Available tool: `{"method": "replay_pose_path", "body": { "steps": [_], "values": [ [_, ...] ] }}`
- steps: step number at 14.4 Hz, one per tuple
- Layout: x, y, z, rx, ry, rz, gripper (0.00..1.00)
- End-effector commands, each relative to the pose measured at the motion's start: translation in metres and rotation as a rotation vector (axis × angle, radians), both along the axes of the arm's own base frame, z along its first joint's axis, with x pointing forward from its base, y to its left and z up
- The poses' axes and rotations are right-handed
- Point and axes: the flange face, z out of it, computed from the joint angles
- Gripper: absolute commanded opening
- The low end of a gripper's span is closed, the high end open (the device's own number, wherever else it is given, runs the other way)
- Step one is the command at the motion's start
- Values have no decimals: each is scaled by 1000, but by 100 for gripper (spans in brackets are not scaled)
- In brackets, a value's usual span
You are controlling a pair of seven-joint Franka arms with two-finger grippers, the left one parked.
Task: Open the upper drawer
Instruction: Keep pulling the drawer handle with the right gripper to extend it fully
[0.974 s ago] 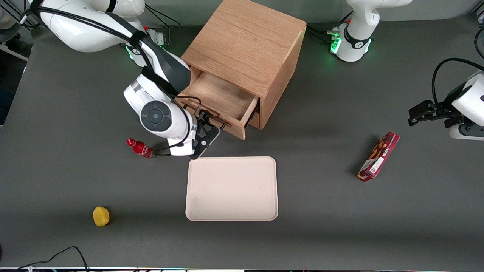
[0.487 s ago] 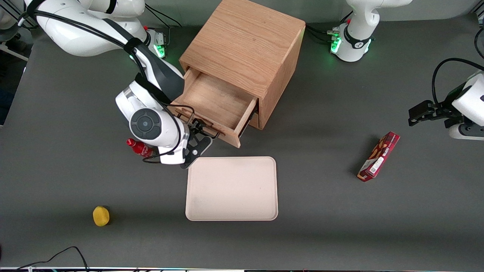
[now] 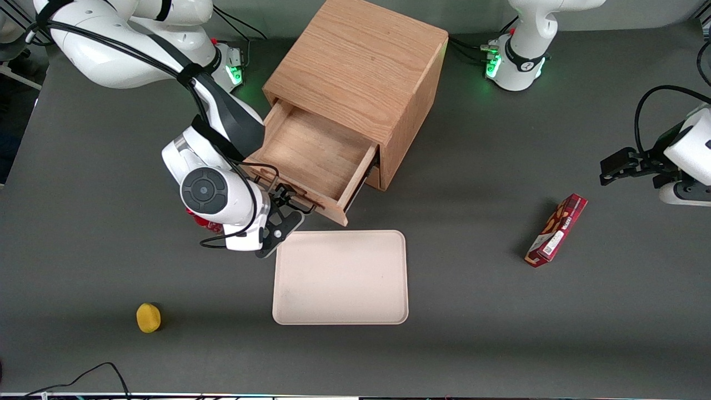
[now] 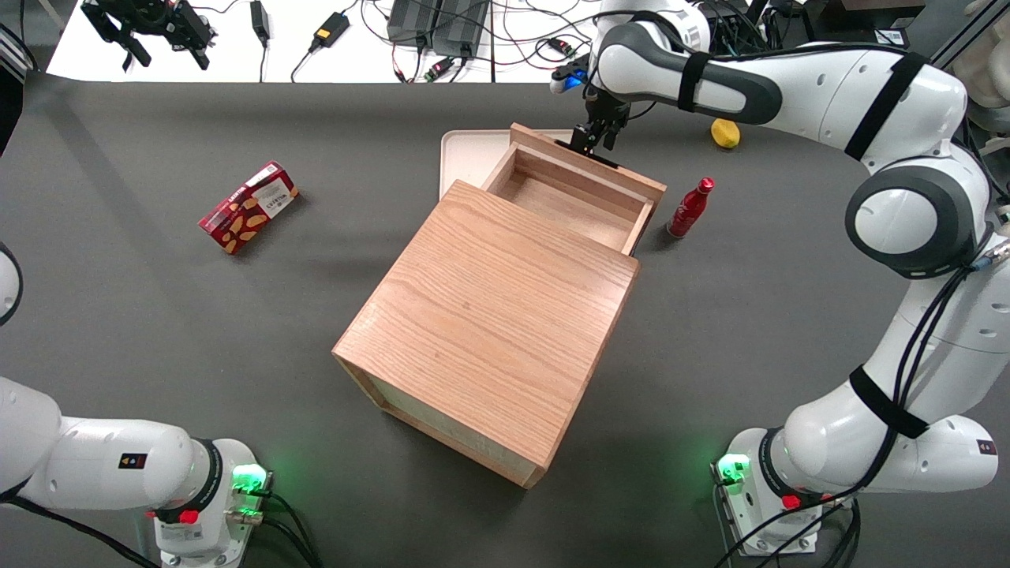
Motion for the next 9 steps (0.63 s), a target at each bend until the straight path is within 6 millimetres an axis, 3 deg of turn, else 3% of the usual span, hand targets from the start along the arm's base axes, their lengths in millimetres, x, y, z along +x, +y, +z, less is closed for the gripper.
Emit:
{"method": "replay_pose_path", "body": {
  "steps": [1,9],
  "values": [
    [14,-13,-26,-63,-26,14,100],
    [34,-50,-40,-90,-45,29,100]
  ]
}}
